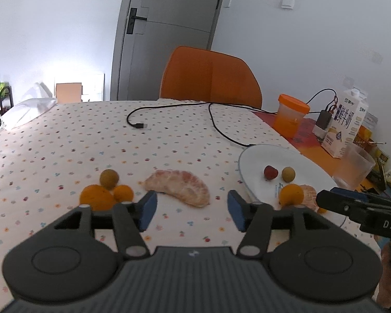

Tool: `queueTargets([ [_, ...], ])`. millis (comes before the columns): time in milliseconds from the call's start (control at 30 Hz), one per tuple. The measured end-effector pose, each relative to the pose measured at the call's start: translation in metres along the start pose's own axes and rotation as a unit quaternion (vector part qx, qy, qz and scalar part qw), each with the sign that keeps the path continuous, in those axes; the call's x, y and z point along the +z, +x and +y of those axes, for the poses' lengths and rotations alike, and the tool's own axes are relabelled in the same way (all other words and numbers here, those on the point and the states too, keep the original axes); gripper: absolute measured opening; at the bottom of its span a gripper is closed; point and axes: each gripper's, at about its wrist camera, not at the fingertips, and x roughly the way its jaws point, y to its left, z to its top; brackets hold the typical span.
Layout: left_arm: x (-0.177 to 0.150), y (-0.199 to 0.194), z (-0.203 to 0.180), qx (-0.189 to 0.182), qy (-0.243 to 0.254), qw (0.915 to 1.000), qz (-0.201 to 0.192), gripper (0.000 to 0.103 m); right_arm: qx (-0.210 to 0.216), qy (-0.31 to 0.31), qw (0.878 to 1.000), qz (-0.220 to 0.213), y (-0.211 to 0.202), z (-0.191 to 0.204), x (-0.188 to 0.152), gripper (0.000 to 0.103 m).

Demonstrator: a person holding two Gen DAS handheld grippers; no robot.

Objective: Organize fruits
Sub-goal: 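Move both open tools back to the remaining fruit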

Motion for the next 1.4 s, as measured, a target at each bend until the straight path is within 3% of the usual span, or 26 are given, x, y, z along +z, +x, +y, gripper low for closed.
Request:
queueTargets([
  [100,-0.002,-0.002,0.007,0.011,-0.005,0.9999,0.005,0.074,0.007,-0.004,1.0,0.003,0.004,0.006,0.0,0.062],
  [333,-0.005,-0.011,0.025,0.026,-0.014,0.9996,-0.001,0.084,0.028,-0.01,1.0,0.006,0.012,0.022,0.0,0.077],
  [467,-0.006,-0.014,0.036,0.043,-0.019,0.9989,0.0,0.09,0.046,-0.01,0.999,0.01,0.019,0.03,0.001,0.095],
  [1033,-0.009,-0.023,0.074,0.067,-0.048,0.9966,-0.006,0.09,0.085,-0.045,0.995,0.035,0.052,0.07,0.007,0.097],
  [1233,-0.007,-0.02,0.082,0.069,-0.055,0.9961,-0.009,0.087,0.093,-0.062,0.993,0.041,0.068,0.078,0.013,0.095],
  [1400,-0.005,-0.012,0.088,0.061,-0.069,0.9958,-0.004,0.077,0.099,-0.077,0.991,0.053,0.082,0.084,0.018,0.089],
])
